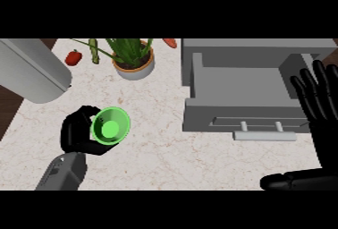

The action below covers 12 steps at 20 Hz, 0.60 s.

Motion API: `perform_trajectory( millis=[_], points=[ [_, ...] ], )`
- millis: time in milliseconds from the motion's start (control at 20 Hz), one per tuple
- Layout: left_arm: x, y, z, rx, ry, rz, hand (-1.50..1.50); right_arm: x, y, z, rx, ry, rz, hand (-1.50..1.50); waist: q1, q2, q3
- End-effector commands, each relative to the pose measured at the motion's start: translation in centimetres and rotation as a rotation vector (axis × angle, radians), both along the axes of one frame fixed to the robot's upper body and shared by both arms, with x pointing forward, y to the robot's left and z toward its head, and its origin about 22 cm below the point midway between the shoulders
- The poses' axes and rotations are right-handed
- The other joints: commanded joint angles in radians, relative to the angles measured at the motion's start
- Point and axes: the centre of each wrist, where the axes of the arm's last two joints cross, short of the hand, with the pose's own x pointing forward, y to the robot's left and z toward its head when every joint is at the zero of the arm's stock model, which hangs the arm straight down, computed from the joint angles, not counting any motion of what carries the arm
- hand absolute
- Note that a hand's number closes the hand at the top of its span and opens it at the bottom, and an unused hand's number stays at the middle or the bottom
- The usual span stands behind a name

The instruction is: Pick up the cup, place it into the drawer and close the drawer

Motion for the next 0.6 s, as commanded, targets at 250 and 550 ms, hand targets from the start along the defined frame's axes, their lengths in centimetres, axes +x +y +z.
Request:
perform_trajectory(
  millis=[250,550],
  points=[
    [1.4,-6.4,9.2,-0.006,-0.096,-0.161,1.5,1.1,0.2,-1.1,-0.007,0.009,0.012,-1.5,0.003,0.001,0.0],
    [3.4,-8.6,15.3,-0.02,-0.11,-0.172,1.5,0.6,-0.5,1.5,0.002,-0.007,0.005,-1.5,-0.011,0.004,-0.001]
  ],
)
